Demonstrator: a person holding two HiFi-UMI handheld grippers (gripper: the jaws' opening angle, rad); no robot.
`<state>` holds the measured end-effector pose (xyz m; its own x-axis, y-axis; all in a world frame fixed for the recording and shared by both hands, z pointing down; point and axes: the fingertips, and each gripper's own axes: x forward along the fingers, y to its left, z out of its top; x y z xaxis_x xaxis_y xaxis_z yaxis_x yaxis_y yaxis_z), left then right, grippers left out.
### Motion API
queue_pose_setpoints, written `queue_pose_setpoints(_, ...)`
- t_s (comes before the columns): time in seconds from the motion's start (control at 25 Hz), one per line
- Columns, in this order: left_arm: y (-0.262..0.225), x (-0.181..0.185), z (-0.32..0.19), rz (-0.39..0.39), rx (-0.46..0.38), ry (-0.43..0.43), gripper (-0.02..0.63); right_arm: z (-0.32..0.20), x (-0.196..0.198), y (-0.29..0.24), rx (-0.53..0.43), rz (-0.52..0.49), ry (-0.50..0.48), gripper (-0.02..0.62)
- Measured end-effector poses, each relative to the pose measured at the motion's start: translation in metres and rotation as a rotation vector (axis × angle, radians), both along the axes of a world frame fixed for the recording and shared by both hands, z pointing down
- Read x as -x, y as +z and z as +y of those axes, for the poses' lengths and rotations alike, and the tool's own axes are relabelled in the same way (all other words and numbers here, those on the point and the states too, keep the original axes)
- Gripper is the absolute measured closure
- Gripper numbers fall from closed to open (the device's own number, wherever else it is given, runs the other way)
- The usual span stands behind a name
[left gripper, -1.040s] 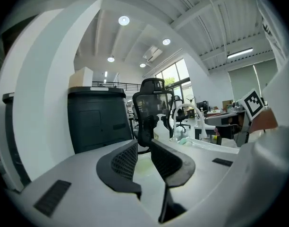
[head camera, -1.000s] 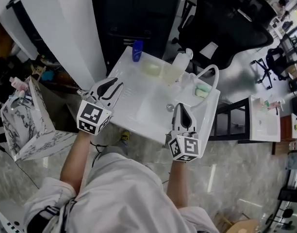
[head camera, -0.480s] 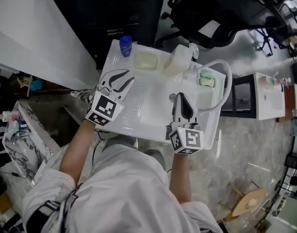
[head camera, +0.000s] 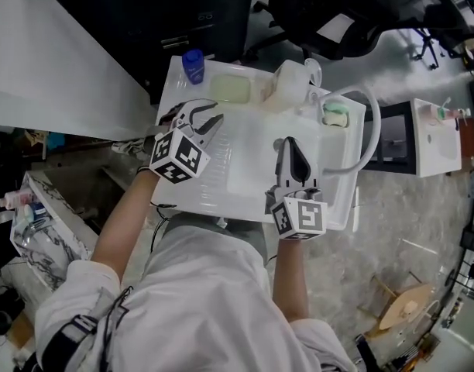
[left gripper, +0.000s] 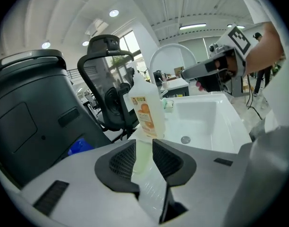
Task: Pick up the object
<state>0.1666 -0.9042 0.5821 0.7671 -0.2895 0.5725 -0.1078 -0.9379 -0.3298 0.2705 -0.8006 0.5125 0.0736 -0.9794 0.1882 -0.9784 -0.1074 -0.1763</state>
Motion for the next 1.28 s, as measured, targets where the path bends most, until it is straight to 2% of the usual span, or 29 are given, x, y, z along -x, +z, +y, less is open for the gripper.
queue_pose_setpoints(0.32, 0.040, -0.025, -0.010, -0.143, -0.047, 0.061, 0.497, -0.012, -0.005, 0.012, -0.006, -0.021, -0.037, 0.591)
queue_pose_setpoints(0.6, 0.085, -0.051, -0.022, -0.258, -0.022, 0.093, 0.489, -0.029, -0.015, 0.028, -0.001, -0.053, -0.060, 0.590)
queue_pose_setpoints(0.84, 0.125, -0.072, -0.036, -0.380, -0.046, 0.144, 0.486, -0.037, -0.025, 0.044, 0.020, -0.107, -0.048, 0.591)
queue_pose_setpoints(1.0, 0.143, -0.081, -0.040, -0.422, -0.036, 0.162, 0.482, -0.042, -0.021, 0.055, 0.039, -0.133, -0.069, 0.590)
queue_pose_setpoints(1.28, 0.163, -0.087, -0.046, -0.494, -0.085, 0.197, 0.483, -0.044, -0.016, 0.063, 0.044, -0.157, -0.094, 0.590)
